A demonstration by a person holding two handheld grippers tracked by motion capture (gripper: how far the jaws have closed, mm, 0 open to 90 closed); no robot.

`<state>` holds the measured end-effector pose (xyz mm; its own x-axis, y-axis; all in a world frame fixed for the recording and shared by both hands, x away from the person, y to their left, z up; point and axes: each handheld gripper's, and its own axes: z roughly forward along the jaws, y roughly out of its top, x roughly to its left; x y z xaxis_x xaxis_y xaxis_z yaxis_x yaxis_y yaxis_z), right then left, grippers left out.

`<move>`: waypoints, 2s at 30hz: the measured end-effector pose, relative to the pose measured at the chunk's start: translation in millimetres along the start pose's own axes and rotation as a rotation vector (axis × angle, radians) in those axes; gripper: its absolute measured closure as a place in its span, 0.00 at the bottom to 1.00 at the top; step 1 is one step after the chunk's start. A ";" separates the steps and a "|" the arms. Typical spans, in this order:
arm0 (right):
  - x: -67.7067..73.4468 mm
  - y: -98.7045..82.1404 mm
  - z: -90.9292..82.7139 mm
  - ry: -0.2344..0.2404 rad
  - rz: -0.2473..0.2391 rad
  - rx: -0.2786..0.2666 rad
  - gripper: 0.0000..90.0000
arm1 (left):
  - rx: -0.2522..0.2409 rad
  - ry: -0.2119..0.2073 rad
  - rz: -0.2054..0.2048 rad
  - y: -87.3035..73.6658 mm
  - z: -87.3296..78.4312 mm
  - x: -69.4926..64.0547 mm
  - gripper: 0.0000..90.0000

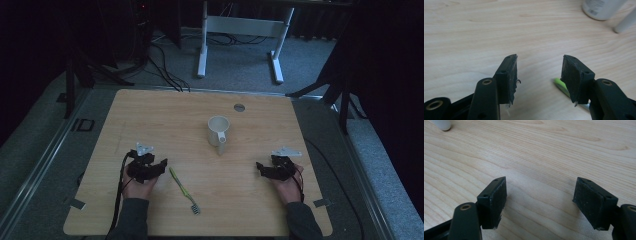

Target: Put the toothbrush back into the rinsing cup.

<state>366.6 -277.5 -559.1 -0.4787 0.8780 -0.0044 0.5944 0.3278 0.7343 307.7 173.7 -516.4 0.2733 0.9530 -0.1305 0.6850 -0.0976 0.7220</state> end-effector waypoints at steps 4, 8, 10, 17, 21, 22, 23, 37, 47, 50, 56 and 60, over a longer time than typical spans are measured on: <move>0.0 0.0 0.0 0.000 0.000 0.000 0.29 | 0.004 -0.022 0.035 -1.4 -1.6 -10.9 0.52; 0.0 0.0 0.0 0.000 0.001 0.000 0.29 | 0.005 -0.038 0.073 1.1 -5.5 -20.8 0.52; -0.1 0.0 0.0 0.000 0.000 0.000 0.29 | 0.008 -0.039 0.075 1.7 -6.6 -22.6 0.53; 0.0 0.0 0.0 0.001 0.001 0.000 0.29 | 0.007 -0.057 0.210 6.4 -15.5 -31.5 0.55; 0.0 0.0 0.0 0.000 0.001 0.000 0.29 | 0.013 -0.109 0.329 11.6 -20.0 -30.9 0.56; 0.0 0.0 0.1 0.000 0.000 0.000 0.29 | 0.013 -0.120 0.358 13.1 -21.2 -30.8 0.57; 0.0 0.0 0.1 0.000 0.000 0.000 0.29 | 0.015 -0.132 0.390 14.7 -22.4 -30.7 0.57; 0.2 0.1 0.0 0.001 0.004 0.000 0.29 | 0.042 -0.319 0.701 36.6 -28.0 -33.4 0.55; 0.1 0.1 0.0 0.001 0.003 0.001 0.29 | 0.102 -0.370 0.796 61.2 -33.4 -29.9 0.54; 0.1 0.1 0.0 0.001 0.002 0.001 0.29 | 0.111 -0.382 0.817 66.7 -33.0 -29.0 0.55; 0.1 0.1 0.0 0.001 0.003 0.001 0.29 | 0.096 -0.396 0.887 79.7 -34.3 -26.8 0.66; 0.1 0.1 0.0 0.001 0.003 0.001 0.29 | 0.055 -0.421 0.941 86.1 -34.7 -25.7 0.69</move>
<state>366.6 -277.4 -559.1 -0.4775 0.8786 -0.0018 0.5962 0.3255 0.7339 336.3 150.8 -427.3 0.9217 0.3075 0.2366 0.0983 -0.7749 0.6244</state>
